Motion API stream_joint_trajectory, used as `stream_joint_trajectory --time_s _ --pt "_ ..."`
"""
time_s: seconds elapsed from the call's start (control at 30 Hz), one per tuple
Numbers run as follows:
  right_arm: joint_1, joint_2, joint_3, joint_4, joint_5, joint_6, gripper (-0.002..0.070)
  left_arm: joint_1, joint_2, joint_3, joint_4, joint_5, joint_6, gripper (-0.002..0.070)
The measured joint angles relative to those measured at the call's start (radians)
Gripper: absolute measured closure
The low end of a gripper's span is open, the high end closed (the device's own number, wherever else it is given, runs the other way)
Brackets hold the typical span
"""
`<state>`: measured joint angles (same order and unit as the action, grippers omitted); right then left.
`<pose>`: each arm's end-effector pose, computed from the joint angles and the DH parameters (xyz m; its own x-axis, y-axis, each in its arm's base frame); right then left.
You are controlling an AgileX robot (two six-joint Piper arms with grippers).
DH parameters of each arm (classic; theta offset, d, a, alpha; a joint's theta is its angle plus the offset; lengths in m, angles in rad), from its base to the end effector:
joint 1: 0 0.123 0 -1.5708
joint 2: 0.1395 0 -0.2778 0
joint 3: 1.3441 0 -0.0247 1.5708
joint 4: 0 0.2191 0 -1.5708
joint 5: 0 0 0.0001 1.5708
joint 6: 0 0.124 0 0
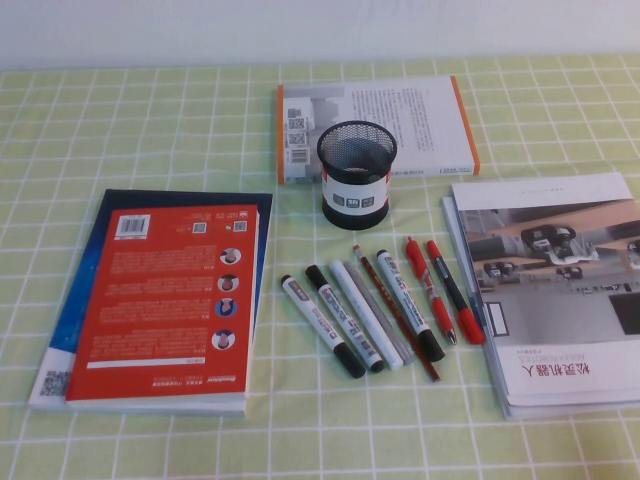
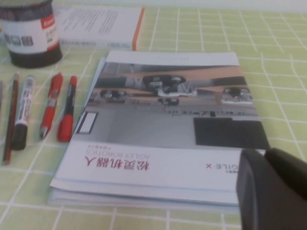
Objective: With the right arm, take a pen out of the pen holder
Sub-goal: 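Take a marker out of the pen holder and lay it on the table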
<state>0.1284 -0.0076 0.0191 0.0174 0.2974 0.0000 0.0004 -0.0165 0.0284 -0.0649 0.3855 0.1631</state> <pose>0.0616 0.0086 0.1734 -0.2202 -0.0117 -0.9754 -0.1293 0.9914 0.0173 0.0590 -0.0030 0.1603 -0.3006 0.1026 -0.9482 0.0540 0.9944 0.0905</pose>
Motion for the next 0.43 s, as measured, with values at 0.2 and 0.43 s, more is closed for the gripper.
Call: stream_joint_trajectory --time_s 0.2,0.43 --pt "0.0 0.0 0.008 0.088 0.056 -0.09 0.0689 0.0 0.0 0.0 0.0 0.0 0.0 0.068" --pt "0.0 0.0 0.008 0.113 0.072 -0.153 0.0689 0.0 0.0 0.0 0.0 0.0 0.0 0.068"
